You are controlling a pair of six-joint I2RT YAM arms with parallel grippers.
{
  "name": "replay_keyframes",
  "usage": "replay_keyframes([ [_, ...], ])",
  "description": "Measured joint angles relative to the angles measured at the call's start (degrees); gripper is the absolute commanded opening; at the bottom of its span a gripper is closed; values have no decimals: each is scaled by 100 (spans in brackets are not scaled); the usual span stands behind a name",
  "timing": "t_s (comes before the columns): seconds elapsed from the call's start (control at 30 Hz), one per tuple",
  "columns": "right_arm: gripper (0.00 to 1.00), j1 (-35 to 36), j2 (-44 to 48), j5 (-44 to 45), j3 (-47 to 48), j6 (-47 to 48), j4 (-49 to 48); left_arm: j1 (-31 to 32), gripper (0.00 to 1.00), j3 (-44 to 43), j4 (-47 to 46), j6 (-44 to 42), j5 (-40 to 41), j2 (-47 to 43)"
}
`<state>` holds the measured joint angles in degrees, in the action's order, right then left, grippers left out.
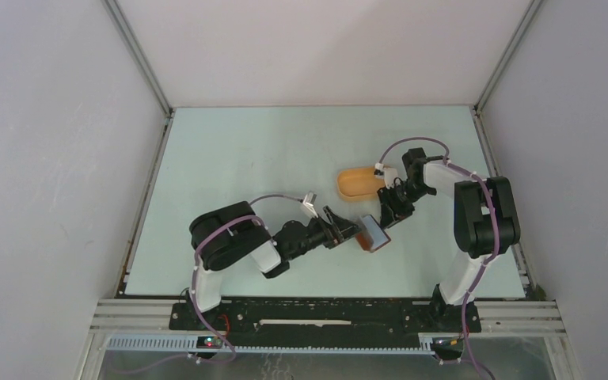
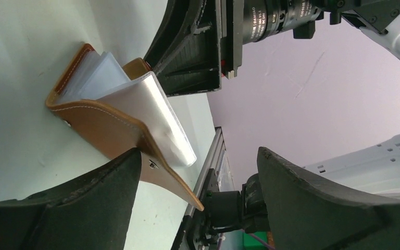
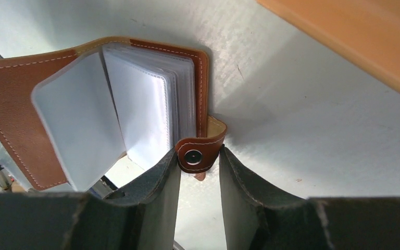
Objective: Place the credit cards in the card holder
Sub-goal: Close the card holder at the center of the board.
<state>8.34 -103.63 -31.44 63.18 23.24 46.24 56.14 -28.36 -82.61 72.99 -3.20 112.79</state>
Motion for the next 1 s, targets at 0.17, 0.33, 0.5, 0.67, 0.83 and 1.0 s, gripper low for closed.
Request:
replay_keyframes([
  [0.17,44,-184,0,-319,0,0,96,0,82,-345,752,-146,-7,-170],
  [0.33,48,-376,0,-595,0,0,162,0,69,-772,1878,-409,13,-422],
  [0.5,46,-549,0,-802,13,-7,212,0,63,-1095,2828,-619,59,-446],
  [0.67,39,-640,0,-796,39,-66,160,0,61,-1410,3480,-807,133,-448],
  [0.83,31,-649,0,-728,42,-160,39,0,61,-1694,3998,-1056,247,-472],
  [1.0,26,-647,0,-662,42,-214,-70,11,61,-1906,4428,-1309,310,-525],
])
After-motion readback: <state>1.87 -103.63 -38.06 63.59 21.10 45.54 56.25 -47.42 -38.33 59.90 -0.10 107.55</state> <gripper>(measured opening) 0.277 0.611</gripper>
